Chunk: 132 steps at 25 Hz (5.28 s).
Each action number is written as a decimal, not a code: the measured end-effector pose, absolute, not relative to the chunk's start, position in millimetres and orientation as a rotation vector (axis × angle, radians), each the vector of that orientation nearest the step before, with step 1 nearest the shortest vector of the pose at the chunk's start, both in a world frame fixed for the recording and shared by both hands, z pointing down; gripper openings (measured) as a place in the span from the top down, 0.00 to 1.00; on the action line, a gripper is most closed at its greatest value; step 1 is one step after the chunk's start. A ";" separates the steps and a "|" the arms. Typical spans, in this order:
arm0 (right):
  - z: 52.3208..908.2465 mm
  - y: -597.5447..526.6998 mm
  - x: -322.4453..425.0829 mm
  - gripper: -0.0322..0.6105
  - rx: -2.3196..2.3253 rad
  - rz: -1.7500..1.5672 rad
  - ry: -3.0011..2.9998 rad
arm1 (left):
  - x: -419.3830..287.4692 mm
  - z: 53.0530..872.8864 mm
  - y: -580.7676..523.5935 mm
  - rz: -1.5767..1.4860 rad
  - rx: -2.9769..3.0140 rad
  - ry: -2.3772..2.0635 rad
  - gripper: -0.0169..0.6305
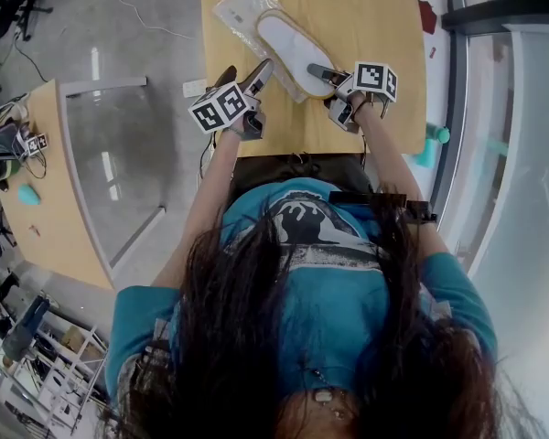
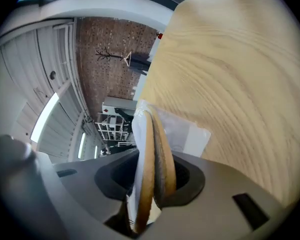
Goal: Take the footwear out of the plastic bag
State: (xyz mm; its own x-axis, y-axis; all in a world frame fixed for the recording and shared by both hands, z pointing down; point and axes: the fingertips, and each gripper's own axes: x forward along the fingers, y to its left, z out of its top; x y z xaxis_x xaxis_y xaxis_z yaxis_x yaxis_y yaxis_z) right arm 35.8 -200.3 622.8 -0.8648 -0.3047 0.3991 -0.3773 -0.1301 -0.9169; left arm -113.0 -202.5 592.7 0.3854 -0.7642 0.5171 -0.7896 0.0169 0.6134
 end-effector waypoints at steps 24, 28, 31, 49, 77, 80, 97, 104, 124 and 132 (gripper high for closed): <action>636.0 -198.0 84.8 0.45 1.397 1.326 -1.807 | -121.6 541.5 -194.1 0.012 1.971 -1.150 0.23; 624.8 -192.4 92.7 0.46 1.546 1.391 -1.805 | -125.3 539.4 -190.2 0.012 1.999 -1.101 0.23; 622.6 -185.7 99.7 0.46 1.561 1.391 -1.795 | -119.3 539.7 -189.6 0.022 2.019 -1.061 0.23; 528.9 -142.9 72.9 0.46 1.672 1.784 -2.260 | -86.4 534.6 -157.4 0.014 2.132 -0.764 0.41; 526.8 26.9 132.7 0.86 1.263 1.870 -2.486 | -28.1 490.5 -1.0 -0.109 2.167 -1.167 0.97; 523.1 74.7 151.9 0.86 1.202 1.872 -2.481 | -17.2 479.7 55.3 -0.125 2.127 -1.234 0.97; 502.7 183.0 66.5 0.87 0.930 1.901 -2.515 | -66.0 463.2 194.9 -0.086 2.123 -1.311 0.97; 493.8 245.5 32.5 0.87 0.988 1.861 -2.534 | -98.4 462.1 257.3 -0.078 2.174 -1.265 0.97; 488.4 398.9 -52.3 0.87 1.312 1.803 -2.513 | -150.7 450.6 382.0 0.024 2.448 -0.892 0.97; 494.9 413.5 -51.7 0.87 1.314 1.756 -2.509 | -156.6 452.0 385.6 -0.025 2.458 -0.908 0.97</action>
